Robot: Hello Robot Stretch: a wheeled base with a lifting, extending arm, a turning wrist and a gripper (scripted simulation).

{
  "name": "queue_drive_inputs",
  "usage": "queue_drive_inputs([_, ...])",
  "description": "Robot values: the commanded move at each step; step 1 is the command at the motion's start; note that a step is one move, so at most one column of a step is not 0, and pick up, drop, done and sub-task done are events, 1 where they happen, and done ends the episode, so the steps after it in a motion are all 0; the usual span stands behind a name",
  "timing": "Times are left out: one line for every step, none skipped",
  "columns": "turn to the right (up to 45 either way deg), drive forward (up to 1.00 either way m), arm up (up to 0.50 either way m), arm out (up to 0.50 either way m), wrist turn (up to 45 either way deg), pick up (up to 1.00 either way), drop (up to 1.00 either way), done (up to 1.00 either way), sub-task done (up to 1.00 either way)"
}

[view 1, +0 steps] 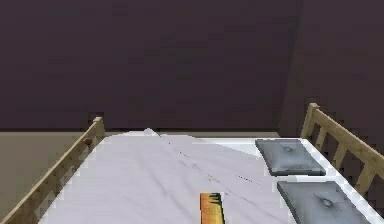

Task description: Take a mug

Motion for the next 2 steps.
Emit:
queue_drive_inputs([0.0,0.0,0.24,0.0,0.0,0.0,0.0,0.0,0.0])
queue_drive_inputs([0.0,0.0,0.0,0.38,0.0,0.0,0.0,0.0,0.0])
